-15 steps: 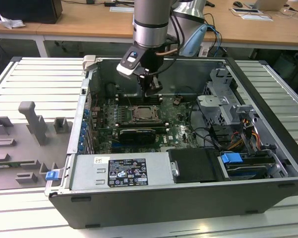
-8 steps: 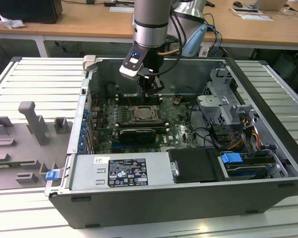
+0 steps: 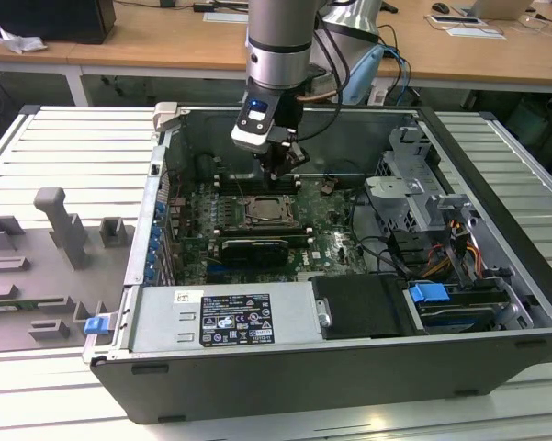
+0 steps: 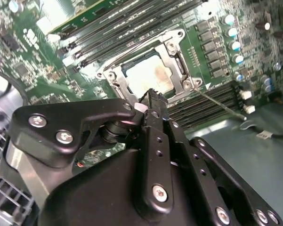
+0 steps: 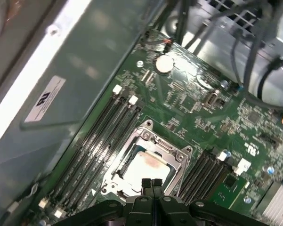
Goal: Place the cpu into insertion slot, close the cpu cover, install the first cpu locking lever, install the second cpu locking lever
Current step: 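Install the first cpu locking lever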
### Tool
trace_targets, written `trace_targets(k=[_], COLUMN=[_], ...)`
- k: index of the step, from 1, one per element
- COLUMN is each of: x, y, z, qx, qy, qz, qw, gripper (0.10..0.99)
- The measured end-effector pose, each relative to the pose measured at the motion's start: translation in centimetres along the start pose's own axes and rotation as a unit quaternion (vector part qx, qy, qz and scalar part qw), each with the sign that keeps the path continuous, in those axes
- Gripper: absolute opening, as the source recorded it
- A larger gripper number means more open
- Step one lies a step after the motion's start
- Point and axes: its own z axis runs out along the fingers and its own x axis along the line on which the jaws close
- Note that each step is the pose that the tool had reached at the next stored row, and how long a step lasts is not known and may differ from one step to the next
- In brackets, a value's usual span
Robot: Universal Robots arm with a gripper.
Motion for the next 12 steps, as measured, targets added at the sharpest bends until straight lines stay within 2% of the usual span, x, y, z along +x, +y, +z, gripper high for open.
trace_targets(k=[4,8,12], x=[0.0,0.0,0.0], y=[0.0,0.01,0.0], z=[0.04,0.07,0.07], qx=[-0.0011,-0.002,-0.0031], qy=[0.0001,0.0001,0.0002], qz=[-0.043,-0.081,-0.128], qw=[0.9991,0.9967,0.9918], gripper=[0.106,0.106,0.106])
